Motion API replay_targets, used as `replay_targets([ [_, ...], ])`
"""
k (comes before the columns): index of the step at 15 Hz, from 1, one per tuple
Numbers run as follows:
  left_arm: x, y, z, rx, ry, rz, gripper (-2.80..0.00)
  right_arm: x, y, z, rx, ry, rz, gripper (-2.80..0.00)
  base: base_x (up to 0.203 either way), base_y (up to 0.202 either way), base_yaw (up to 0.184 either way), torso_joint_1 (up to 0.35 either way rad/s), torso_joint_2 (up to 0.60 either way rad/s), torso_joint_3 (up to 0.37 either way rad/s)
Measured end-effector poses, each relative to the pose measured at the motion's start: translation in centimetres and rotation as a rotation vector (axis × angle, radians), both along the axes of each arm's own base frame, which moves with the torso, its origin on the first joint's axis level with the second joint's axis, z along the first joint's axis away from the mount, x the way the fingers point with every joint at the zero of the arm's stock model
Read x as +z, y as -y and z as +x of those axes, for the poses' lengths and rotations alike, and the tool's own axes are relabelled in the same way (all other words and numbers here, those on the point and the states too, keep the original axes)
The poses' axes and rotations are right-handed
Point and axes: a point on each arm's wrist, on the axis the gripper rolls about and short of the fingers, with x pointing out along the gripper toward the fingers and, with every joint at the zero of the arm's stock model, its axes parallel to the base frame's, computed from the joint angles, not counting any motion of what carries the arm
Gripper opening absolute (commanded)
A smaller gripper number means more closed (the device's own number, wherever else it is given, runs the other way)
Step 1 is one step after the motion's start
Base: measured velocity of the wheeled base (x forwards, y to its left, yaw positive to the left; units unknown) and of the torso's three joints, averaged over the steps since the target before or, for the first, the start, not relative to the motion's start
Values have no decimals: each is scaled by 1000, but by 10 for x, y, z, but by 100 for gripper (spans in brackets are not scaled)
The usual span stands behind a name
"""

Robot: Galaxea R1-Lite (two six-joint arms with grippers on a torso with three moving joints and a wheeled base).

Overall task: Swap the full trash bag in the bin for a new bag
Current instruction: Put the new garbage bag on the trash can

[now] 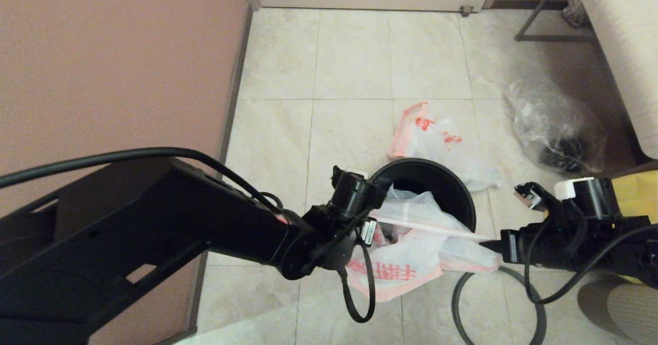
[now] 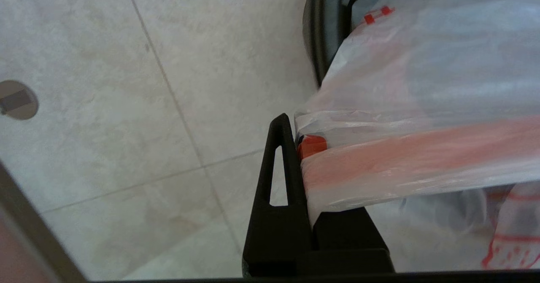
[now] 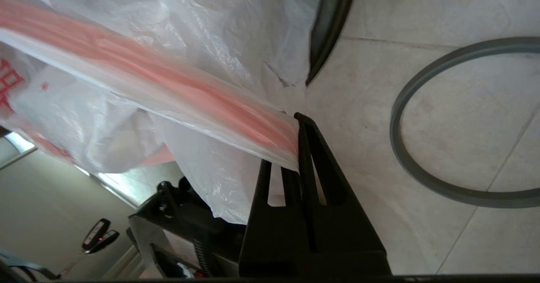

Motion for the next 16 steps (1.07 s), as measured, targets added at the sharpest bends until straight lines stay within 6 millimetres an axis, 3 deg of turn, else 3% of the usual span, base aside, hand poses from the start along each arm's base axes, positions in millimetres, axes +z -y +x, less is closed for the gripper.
replay_targets([
  [4,18,-6,-3,0,7,-13,-280,27,-1,-2,-17,-47,23,-280,0,0,0,0,0,0],
  [9,31,-13,-22,-26,-87,22,-280,51,-6,-26,-14,-119,30,-280,0,0,0,0,0,0],
  [12,25,-21,-31,-37,-218,39,-280,53,-6,-37,-46,-174,-9,-280,0,0,0,0,0,0],
  [16,8,-26,-19,-9,-223,24,-280,41,-11,-35,-67,-185,-35,-280,0,0,0,0,0,0],
])
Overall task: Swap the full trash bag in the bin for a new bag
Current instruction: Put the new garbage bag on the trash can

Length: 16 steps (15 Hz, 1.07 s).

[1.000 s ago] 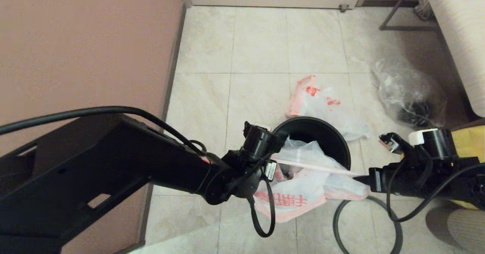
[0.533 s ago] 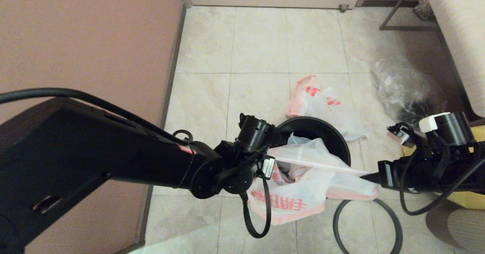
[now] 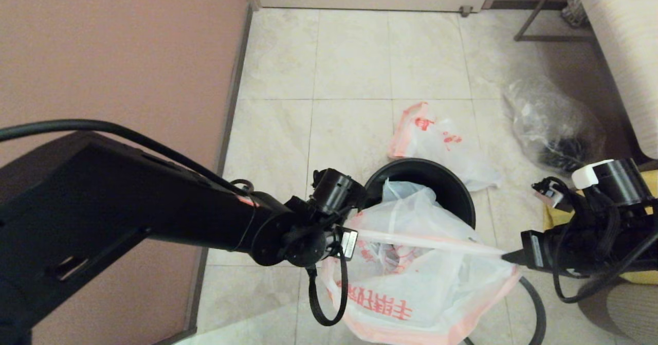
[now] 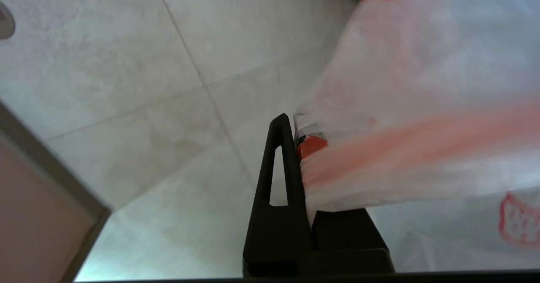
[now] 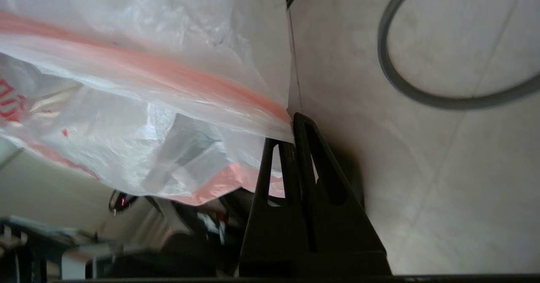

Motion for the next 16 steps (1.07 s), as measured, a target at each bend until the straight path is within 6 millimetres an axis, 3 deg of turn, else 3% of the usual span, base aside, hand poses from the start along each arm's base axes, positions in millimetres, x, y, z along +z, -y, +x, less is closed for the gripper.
replay_targets([
  [5,-19,13,25,27,209,-140,-280,-25,-13,30,-27,119,69,-280,0,0,0,0,0,0],
  [9,-39,30,41,47,406,-152,-280,-40,-15,54,-31,219,90,-280,0,0,0,0,0,0],
  [13,-42,46,50,40,605,-154,-280,-41,3,66,-91,284,92,-280,0,0,0,0,0,0],
  [16,-41,49,44,35,620,-160,-280,-34,21,62,-144,297,88,-280,0,0,0,0,0,0],
])
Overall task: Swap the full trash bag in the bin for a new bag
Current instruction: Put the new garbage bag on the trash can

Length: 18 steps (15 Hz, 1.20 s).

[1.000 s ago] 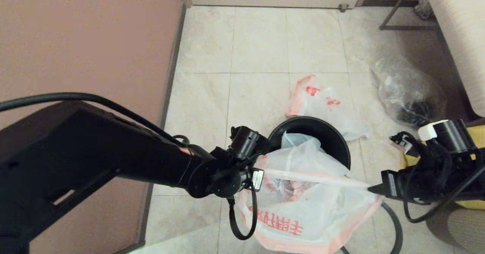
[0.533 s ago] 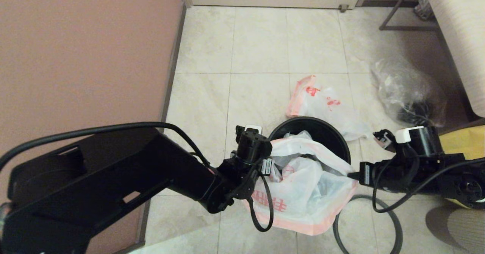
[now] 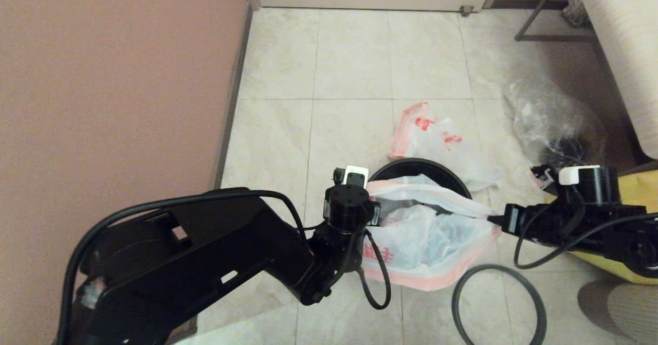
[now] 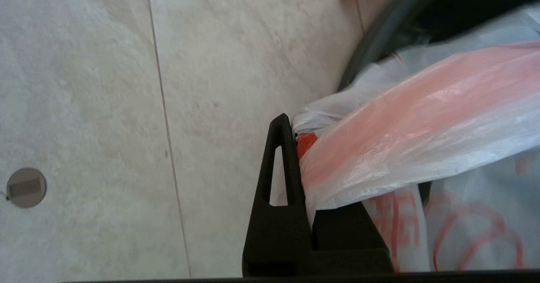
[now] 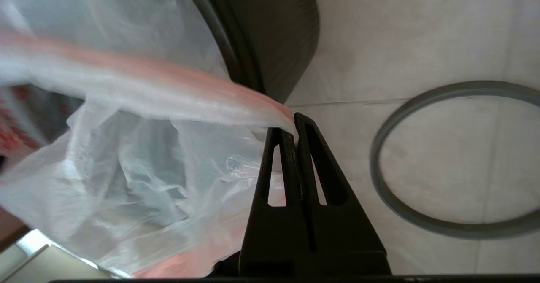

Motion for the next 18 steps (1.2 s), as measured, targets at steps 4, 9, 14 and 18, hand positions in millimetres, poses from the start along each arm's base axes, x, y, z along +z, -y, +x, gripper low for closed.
replay_targets([
  [4,-1,-4,-16,-21,-30,32,-280,12,9,-18,-23,-48,0,-280,0,0,0,0,0,0],
  [9,26,-4,5,10,9,-8,-280,35,10,8,-19,52,9,-280,0,0,0,0,0,0],
  [14,51,4,45,55,49,-47,-280,39,14,50,-39,102,5,-280,0,0,0,0,0,0],
  [18,69,15,73,74,76,-72,-280,37,19,79,-53,132,5,-280,0,0,0,0,0,0],
])
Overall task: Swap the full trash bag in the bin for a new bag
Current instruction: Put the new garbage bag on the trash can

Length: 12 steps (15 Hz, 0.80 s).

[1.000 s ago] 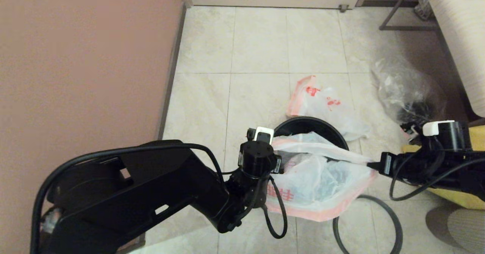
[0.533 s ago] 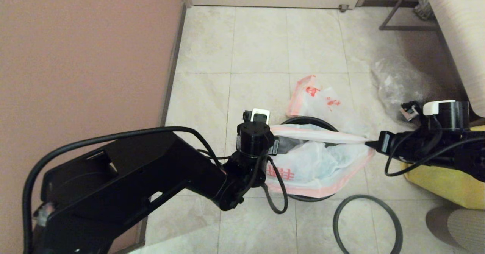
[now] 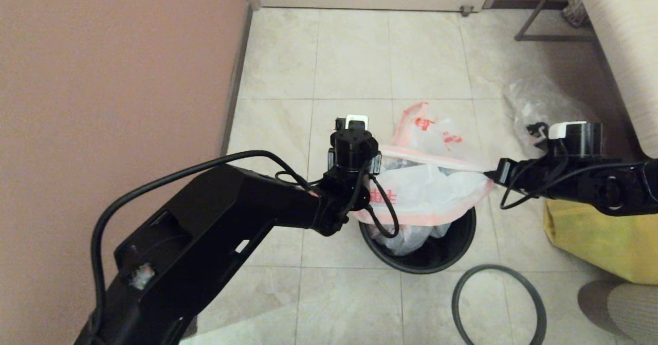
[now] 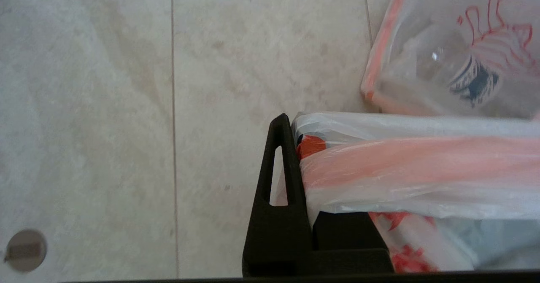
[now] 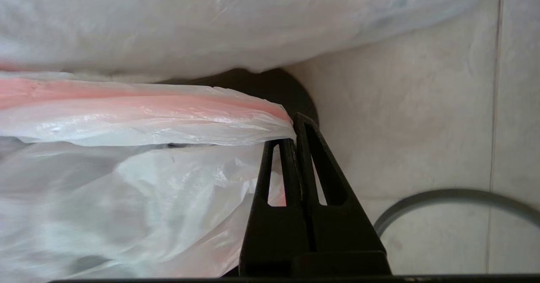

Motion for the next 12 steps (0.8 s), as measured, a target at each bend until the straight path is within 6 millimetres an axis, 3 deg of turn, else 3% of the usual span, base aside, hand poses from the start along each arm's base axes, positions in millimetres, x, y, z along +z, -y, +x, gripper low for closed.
replay_targets([
  [2,3,6,8,1,-9,7,-280,0,2,8,-5,7,-1,-280,0,0,0,0,0,0],
  [4,-8,10,11,-7,-49,38,-280,0,2,12,-6,-12,-1,-280,0,0,0,0,0,0],
  [5,-11,12,11,-6,-53,39,0,1,2,12,-6,-14,-1,0,0,0,0,0,0,0],
  [8,-11,14,1,-15,-74,24,0,15,2,-1,-11,-6,10,0,0,0,0,0,0,0],
  [12,-15,9,-29,-39,-156,2,0,45,-4,-45,-38,-70,119,0,0,0,0,0,0,0],
])
